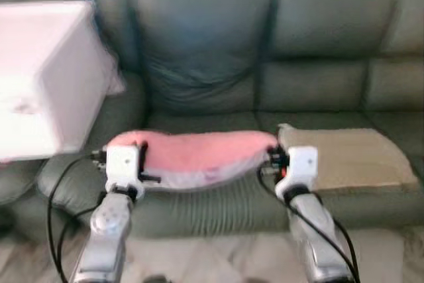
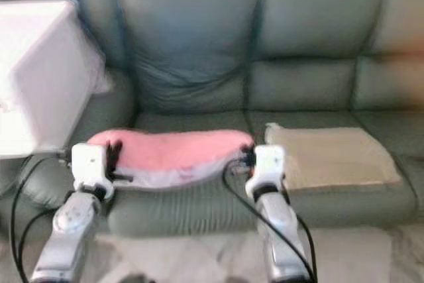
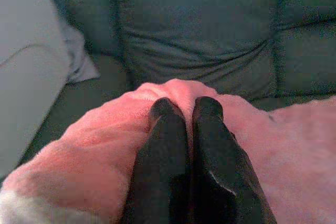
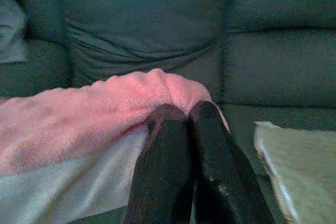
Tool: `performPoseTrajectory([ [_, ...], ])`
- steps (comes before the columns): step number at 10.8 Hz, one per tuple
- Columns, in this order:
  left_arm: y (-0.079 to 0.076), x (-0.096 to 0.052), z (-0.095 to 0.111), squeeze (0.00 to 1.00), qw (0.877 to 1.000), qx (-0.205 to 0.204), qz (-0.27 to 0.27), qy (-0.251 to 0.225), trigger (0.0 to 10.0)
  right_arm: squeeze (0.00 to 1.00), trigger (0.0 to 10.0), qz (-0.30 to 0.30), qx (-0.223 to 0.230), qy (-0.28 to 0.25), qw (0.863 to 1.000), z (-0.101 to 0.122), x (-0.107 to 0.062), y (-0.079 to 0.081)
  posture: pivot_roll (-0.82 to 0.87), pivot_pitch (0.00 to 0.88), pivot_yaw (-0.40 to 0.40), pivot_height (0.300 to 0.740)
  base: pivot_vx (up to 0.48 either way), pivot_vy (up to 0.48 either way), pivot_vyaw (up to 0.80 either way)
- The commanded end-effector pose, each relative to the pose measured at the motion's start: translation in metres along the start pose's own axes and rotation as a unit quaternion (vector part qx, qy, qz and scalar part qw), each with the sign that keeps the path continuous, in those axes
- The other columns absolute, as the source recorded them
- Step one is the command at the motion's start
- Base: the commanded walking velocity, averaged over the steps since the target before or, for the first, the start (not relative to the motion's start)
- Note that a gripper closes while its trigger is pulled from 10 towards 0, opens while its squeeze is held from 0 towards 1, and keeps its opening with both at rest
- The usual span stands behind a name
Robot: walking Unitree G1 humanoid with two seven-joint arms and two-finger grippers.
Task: Move the pillow to the sofa
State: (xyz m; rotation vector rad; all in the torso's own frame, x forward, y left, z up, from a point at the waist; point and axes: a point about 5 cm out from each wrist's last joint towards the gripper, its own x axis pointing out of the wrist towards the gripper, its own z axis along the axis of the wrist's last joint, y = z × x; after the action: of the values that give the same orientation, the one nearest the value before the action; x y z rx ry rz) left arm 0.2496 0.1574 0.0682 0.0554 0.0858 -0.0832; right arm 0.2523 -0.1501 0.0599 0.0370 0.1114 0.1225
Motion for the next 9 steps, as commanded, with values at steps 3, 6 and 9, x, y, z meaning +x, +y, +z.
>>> performPoseTrajectory([
  [3,-0.0086,0.0020,0.0040,0.00,1.000,-0.008,-0.009,-0.009,10.0,0.00,10.0,-0.014,-0.009,-0.002,1.000,0.0023,-0.0001,-0.0089,0.00,0.000,-0.032,0.740,0.290,0.000,0.00],
  [6,-0.0079,0.0036,0.0057,0.00,1.000,-0.005,-0.002,-0.011,10.0,0.00,10.0,-0.014,-0.009,-0.003,1.000,0.0034,0.0006,-0.0096,0.00,0.000,-0.031,0.740,0.000,0.000,0.00],
  [9,-0.0071,0.0033,0.0061,0.00,1.000,-0.003,0.003,-0.012,10.0,0.00,10.0,-0.009,-0.004,-0.005,1.000,0.0032,0.0005,-0.0081,0.00,0.000,-0.033,0.691,0.000,0.000,0.00],
])
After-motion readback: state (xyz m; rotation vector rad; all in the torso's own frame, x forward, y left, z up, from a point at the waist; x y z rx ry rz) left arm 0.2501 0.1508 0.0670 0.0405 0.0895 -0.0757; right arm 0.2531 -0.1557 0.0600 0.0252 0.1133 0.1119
